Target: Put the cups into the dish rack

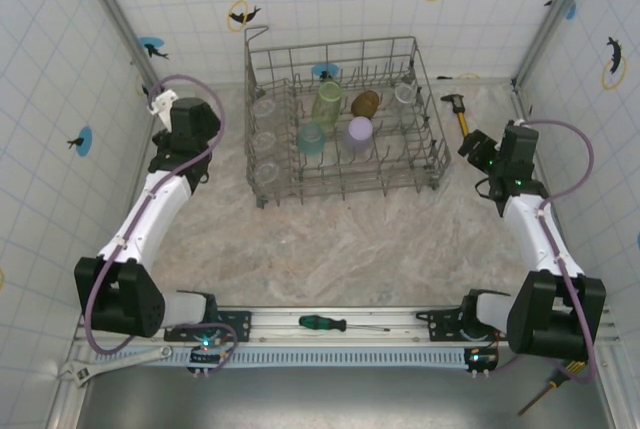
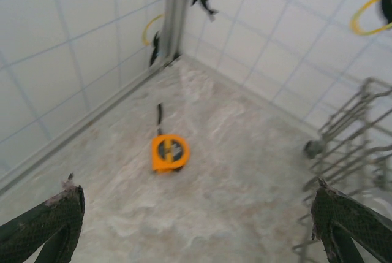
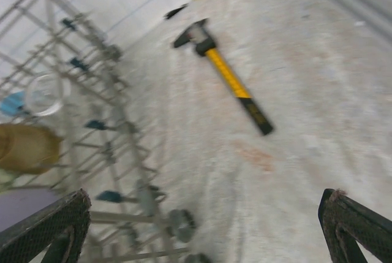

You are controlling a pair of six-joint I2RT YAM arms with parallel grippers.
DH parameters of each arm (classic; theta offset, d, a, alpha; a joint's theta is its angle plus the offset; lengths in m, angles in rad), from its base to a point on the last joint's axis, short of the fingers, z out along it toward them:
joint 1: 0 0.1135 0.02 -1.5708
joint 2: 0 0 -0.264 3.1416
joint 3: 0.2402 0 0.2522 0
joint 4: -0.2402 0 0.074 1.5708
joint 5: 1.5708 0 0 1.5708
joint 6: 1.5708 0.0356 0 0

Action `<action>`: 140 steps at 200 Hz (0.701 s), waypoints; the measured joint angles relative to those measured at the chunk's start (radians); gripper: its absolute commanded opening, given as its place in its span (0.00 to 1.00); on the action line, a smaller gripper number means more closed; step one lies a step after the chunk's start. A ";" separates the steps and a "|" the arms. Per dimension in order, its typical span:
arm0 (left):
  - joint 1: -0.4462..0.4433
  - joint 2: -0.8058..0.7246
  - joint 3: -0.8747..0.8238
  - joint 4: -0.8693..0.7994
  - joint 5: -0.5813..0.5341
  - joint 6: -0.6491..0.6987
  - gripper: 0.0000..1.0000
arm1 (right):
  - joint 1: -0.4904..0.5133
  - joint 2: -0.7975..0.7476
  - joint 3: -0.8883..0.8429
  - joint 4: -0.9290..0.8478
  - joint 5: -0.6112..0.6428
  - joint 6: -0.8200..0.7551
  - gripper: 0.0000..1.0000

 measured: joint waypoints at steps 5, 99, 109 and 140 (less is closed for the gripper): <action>0.011 -0.005 -0.021 -0.002 -0.001 -0.005 0.97 | 0.000 -0.007 -0.011 0.000 0.032 0.000 0.99; 0.118 -0.020 -0.440 0.190 -0.033 -0.004 0.97 | 0.000 -0.093 -0.250 0.138 0.350 -0.010 0.99; 0.119 0.002 -0.471 0.229 -0.034 -0.001 0.97 | 0.000 -0.092 -0.276 0.170 0.364 -0.021 0.99; 0.121 0.068 -0.562 0.386 -0.055 0.024 0.97 | 0.002 -0.075 -0.348 0.268 0.383 -0.054 0.99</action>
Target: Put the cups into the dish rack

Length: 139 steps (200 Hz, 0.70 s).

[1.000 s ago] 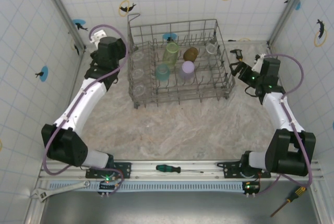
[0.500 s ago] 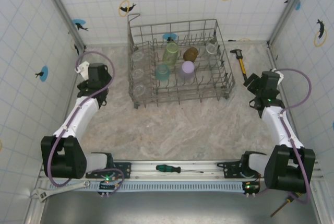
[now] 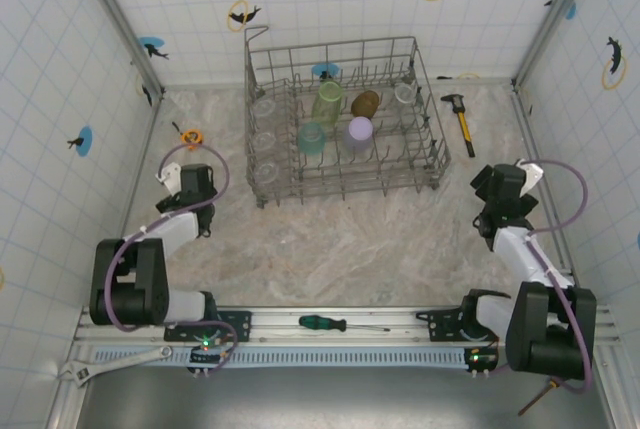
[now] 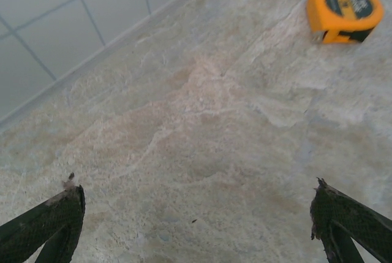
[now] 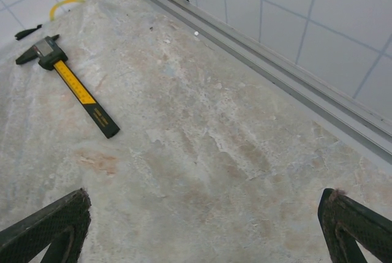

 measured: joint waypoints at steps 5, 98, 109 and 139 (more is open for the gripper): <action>0.000 0.009 -0.016 0.028 -0.008 0.002 0.97 | 0.000 0.003 -0.011 0.013 0.004 -0.005 0.99; 0.013 0.092 -0.276 0.505 -0.086 0.149 0.97 | 0.126 0.021 -0.288 0.398 0.154 -0.103 0.99; 0.013 0.092 -0.276 0.537 -0.074 0.167 0.97 | 0.129 0.028 -0.325 0.448 0.172 -0.105 0.99; 0.013 0.091 -0.283 0.605 -0.024 0.214 0.97 | 0.161 0.090 -0.360 0.566 0.215 -0.132 0.99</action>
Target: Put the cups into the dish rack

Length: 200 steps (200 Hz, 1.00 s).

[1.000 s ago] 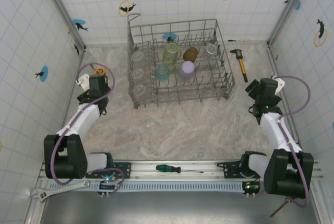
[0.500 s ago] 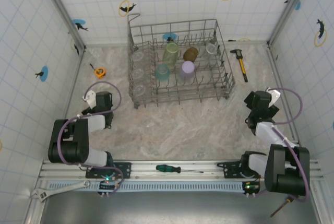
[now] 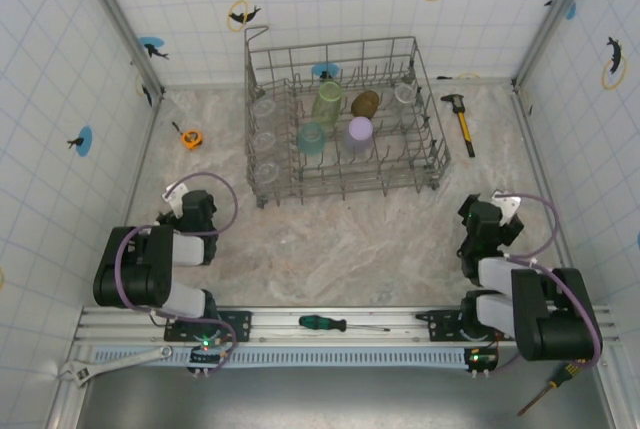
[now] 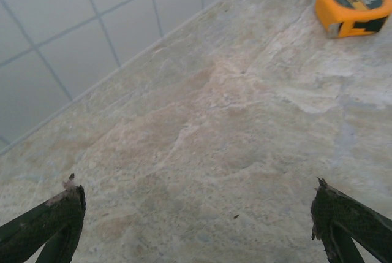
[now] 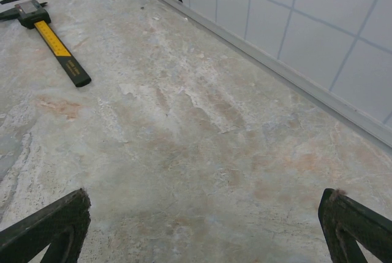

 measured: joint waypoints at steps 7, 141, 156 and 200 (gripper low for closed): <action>0.000 -0.002 -0.006 0.015 0.013 0.010 0.97 | 0.012 0.014 -0.006 0.031 0.009 -0.010 0.99; 0.000 0.047 -0.196 0.445 0.289 0.128 0.98 | 0.106 0.180 -0.049 0.555 0.108 -0.110 0.99; 0.000 0.047 -0.198 0.467 0.293 0.129 0.98 | 0.106 0.180 -0.049 0.574 0.108 -0.117 0.99; 0.000 0.047 -0.198 0.490 0.295 0.133 0.98 | 0.113 0.193 -0.049 0.606 0.086 -0.148 0.99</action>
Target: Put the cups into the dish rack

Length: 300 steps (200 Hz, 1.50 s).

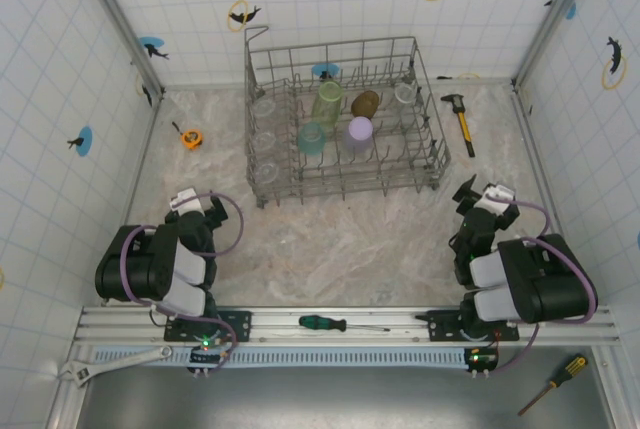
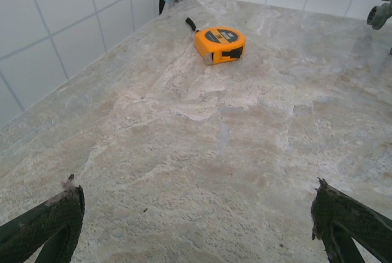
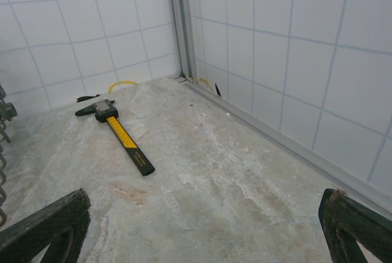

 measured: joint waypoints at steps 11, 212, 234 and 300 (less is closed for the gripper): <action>0.000 0.000 0.000 0.004 0.000 0.002 0.98 | 0.000 0.005 0.000 0.026 -0.030 -0.012 0.99; 0.000 0.000 0.000 0.005 0.003 0.013 0.98 | -0.107 0.141 -0.002 -0.066 -0.394 -0.035 0.99; 0.000 0.000 0.000 0.005 0.003 0.013 0.98 | -0.107 0.141 -0.002 -0.069 -0.395 -0.035 0.99; 0.000 0.000 0.000 0.005 0.003 0.013 0.98 | -0.107 0.141 -0.002 -0.071 -0.395 -0.035 0.99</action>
